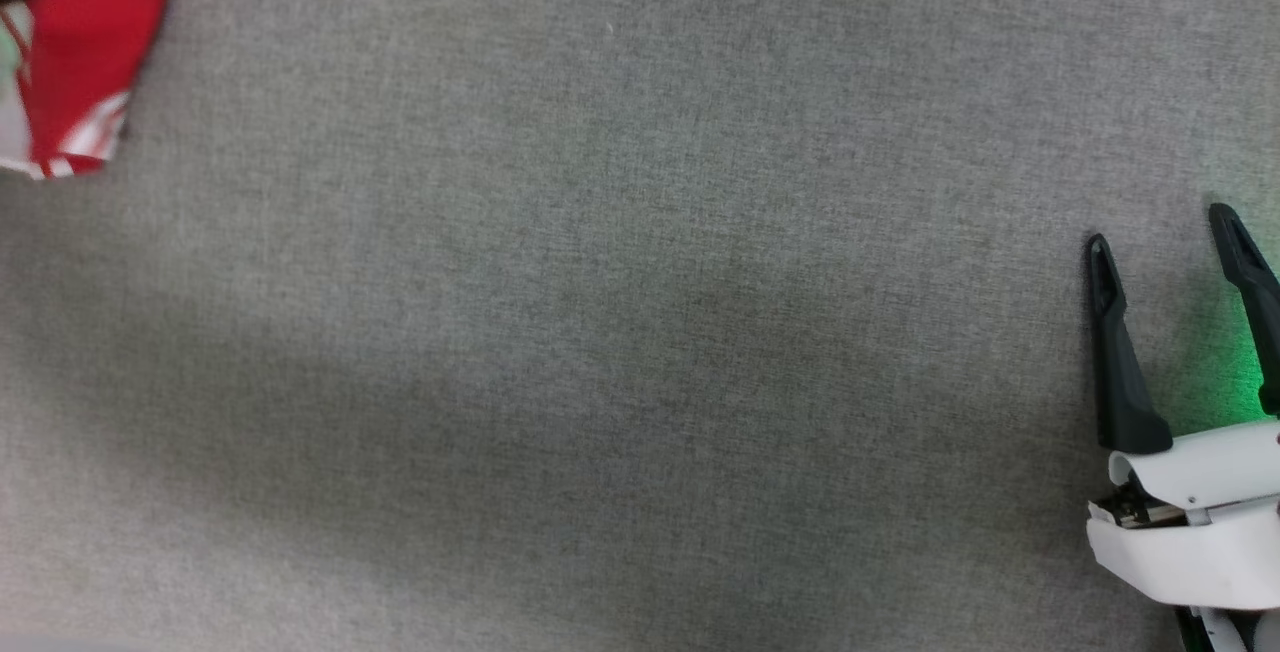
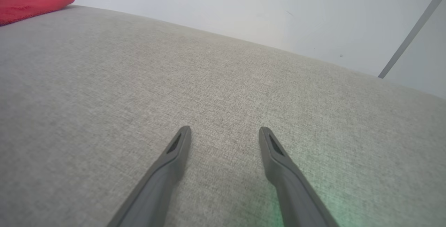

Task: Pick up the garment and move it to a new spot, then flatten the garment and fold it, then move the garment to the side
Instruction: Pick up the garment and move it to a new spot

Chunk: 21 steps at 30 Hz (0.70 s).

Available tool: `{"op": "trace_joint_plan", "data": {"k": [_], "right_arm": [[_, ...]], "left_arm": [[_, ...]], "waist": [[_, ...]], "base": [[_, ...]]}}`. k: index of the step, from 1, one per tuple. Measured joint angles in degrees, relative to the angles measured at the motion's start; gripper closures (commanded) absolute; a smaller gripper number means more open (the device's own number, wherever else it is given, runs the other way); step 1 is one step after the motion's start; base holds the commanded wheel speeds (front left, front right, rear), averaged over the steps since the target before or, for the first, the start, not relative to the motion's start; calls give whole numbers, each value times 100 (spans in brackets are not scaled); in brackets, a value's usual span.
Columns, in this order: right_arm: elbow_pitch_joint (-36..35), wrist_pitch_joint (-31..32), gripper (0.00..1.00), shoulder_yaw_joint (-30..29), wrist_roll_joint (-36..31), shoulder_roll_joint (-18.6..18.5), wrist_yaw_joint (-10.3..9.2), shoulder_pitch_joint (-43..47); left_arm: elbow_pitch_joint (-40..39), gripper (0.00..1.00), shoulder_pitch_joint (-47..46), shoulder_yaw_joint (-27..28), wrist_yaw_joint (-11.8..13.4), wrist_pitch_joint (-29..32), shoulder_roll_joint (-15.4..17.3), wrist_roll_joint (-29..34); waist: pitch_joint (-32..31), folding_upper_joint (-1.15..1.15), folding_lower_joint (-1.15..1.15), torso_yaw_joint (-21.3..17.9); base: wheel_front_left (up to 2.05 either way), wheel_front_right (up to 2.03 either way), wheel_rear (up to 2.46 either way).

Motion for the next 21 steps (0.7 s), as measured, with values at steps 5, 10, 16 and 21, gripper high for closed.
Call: {"op": "trace_joint_plan", "data": {"k": [5, 10, 16, 21], "right_arm": [[319, -110, 0, 131, 35, 78, 0, -85], [812, -274, 0, 286, 154, 229, 0, -136], [1296, -433, 0, 335, 201, 378, 0, -82], [1626, -534, 0, 327, 293, 481, 0, -11]], "left_arm": [[182, 100, -76, -104, -158, -503, -21, 153], [125, 100, -228, -202, -302, -860, -149, 200], [-393, 100, -355, -268, -403, -1304, -94, 214], [-988, 100, -255, -463, -438, -1400, -137, 240]], "waist": [[-203, 0, 0, -45], [-648, 0, 0, -78], [-1396, 0, 0, -13], [-2032, 0, 0, 62]], "base": [[0, 0, 0], [0, 0, 0], [0, 0, 0], [0, 0, 0]]}}
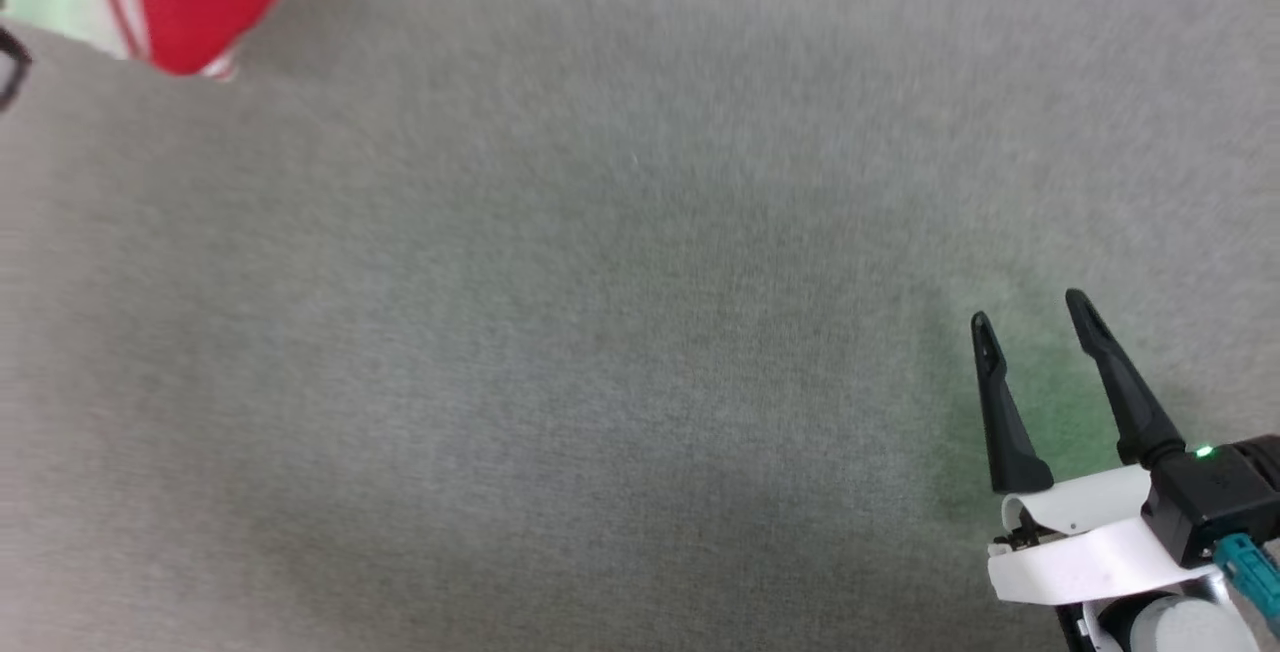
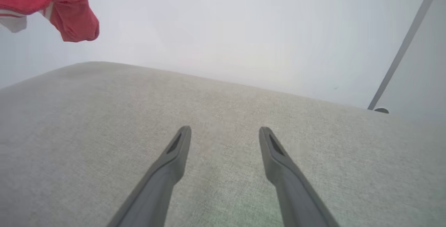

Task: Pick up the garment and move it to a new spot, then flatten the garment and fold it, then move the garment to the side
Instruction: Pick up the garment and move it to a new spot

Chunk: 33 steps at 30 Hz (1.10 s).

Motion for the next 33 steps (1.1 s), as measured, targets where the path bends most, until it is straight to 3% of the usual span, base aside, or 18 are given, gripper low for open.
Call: {"op": "trace_joint_plan", "data": {"k": [7, 11, 24, 33], "right_arm": [[269, -125, 0, -193, 32, 71, 0, 105], [376, -174, 0, -479, 4, 87, 1, 147], [584, -231, 0, -1559, -78, 92, 1, 208], [611, -245, 0, -1624, 264, 93, 1, 278]], "left_arm": [[-789, 100, 333, -192, -20, 220, -46, -171], [-1298, 100, 683, -294, 63, 313, -137, -219], [-2740, 100, 1709, -712, 515, 836, -447, -409], [-2932, 100, 2109, -1096, 787, 1267, -644, -423]], "waist": [[-758, 0, 0, 6], [-1005, 0, 0, -176], [-1149, 0, 0, -1413], [-957, 0, 0, -2229]], "base": [[0, 0, 0], [0, 0, 0], [0, 0, 0], [0, 0, 0]]}}
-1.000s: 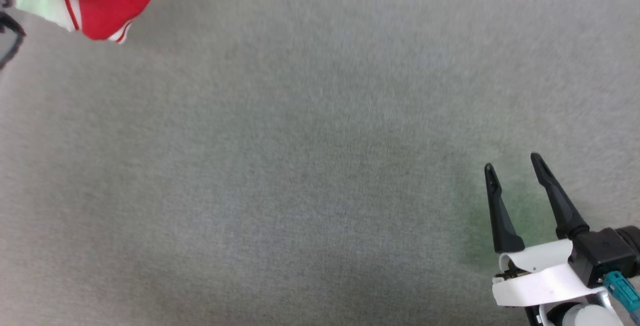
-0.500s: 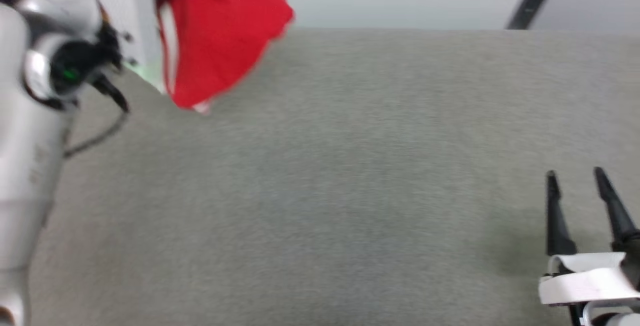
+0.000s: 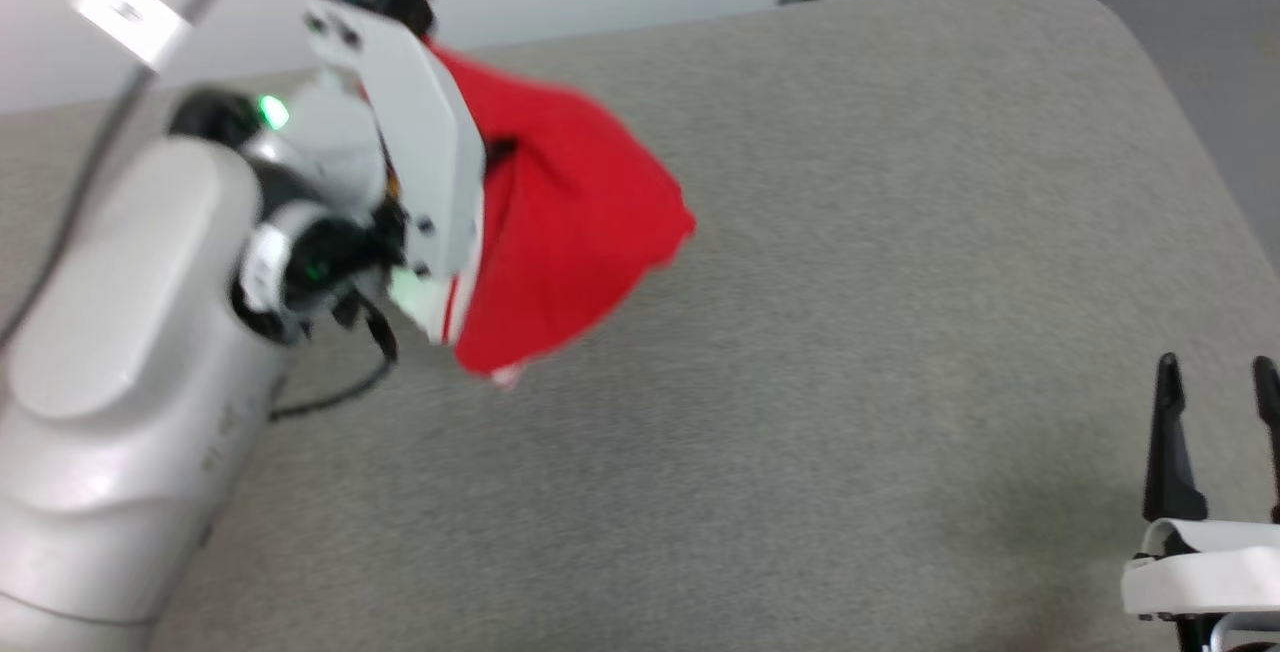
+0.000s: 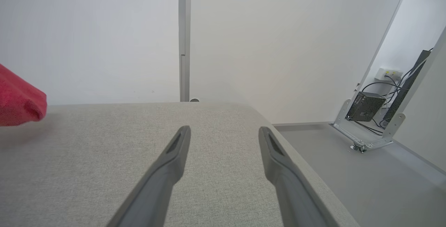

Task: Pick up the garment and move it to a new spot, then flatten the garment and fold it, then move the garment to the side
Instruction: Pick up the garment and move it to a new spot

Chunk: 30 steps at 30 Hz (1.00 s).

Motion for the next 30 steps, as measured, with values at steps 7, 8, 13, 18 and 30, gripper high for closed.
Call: {"op": "trace_joint_plan", "data": {"k": [7, 8, 13, 18, 30], "right_arm": [[126, 0, 0, 269, 156, 2, 0, -52], [126, 0, 0, 269, 156, 2, 0, -52], [210, 0, 0, 389, 240, 4, 0, -177], [283, 0, 0, 490, 241, 7, 0, -271], [421, 0, 0, 510, 53, 10, 0, -332]], "left_arm": [[377, 100, 444, -289, -33, 26, -25, 27], [377, 100, 444, -289, -33, 26, -25, 27], [1149, 100, 750, -456, -109, -15, -49, 26], [1707, 100, 776, -482, -130, -48, -215, -29], [1705, 0, 597, -662, -689, -632, -285, -2]], "waist": [[213, 0, 0, -408], [213, 0, 0, -408], [401, 0, 0, -596], [488, 0, 0, -639], [211, 0, 0, -270]], "base": [[0, 0, 0], [0, 0, 0], [0, 0, 0], [0, 0, 0], [0, 0, 0]]}}
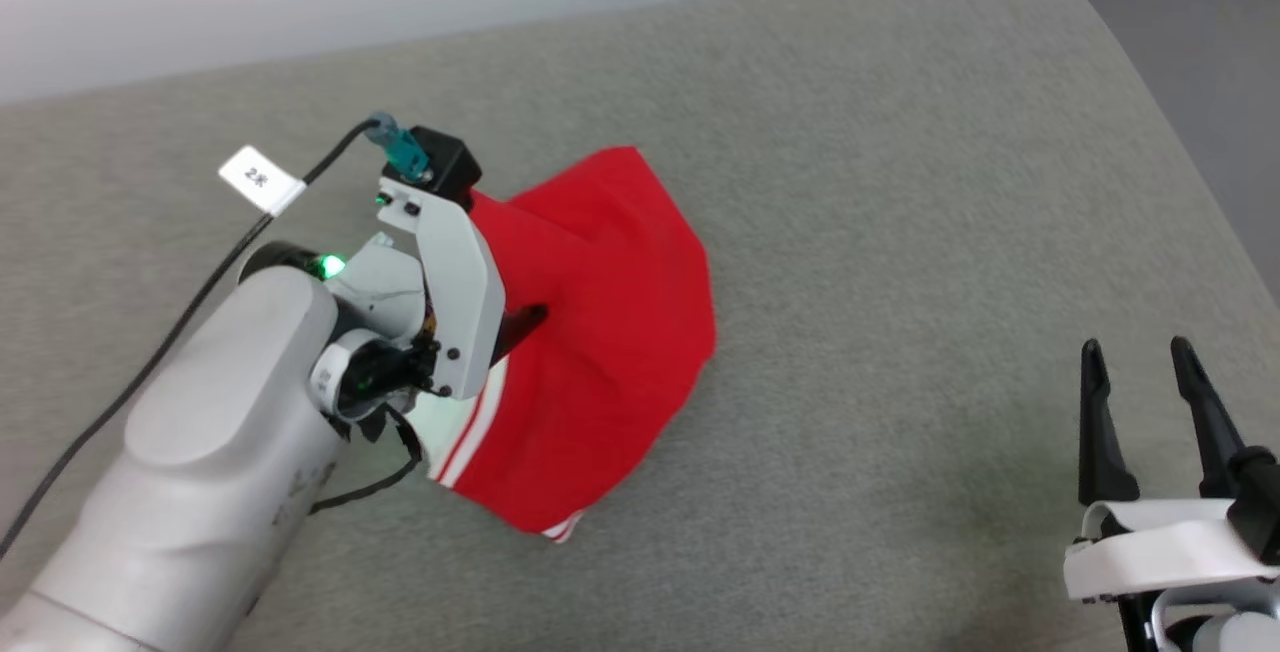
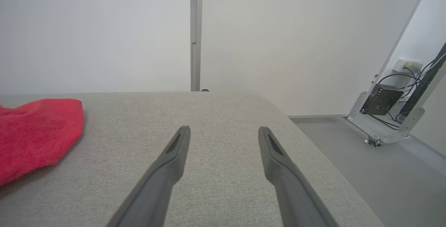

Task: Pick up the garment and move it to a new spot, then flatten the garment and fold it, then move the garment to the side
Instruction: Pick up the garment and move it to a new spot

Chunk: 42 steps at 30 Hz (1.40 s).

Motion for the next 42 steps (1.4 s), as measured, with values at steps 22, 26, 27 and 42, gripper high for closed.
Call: {"op": "trace_joint_plan", "data": {"k": [22, 26, 27, 42], "right_arm": [[-174, -1, 0, 633, -312, 4, 0, 552], [-70, 0, 0, 687, -266, 3, 0, 659], [-33, 0, 0, 699, -252, 2, 0, 704], [-35, 0, 0, 746, -219, 2, 0, 922]], "left_arm": [[-1553, 0, 2253, 672, 90, -5150, 293, 647], [-1690, 0, 2923, 870, 220, -5849, 145, 838], [-1709, 0, 3052, 936, 254, -5877, 105, 915], [-2752, 0, 4925, 3118, -31, -5920, -1423, 2507]], "waist": [[-1128, 0, 0, 1508], [-1283, 0, 0, 1858], [-1315, 0, 0, 1917], [-1769, 0, 0, 2502]], "base": [[0, 0, 0], [0, 0, 0], [0, 0, 0], [0, 0, 0]]}}
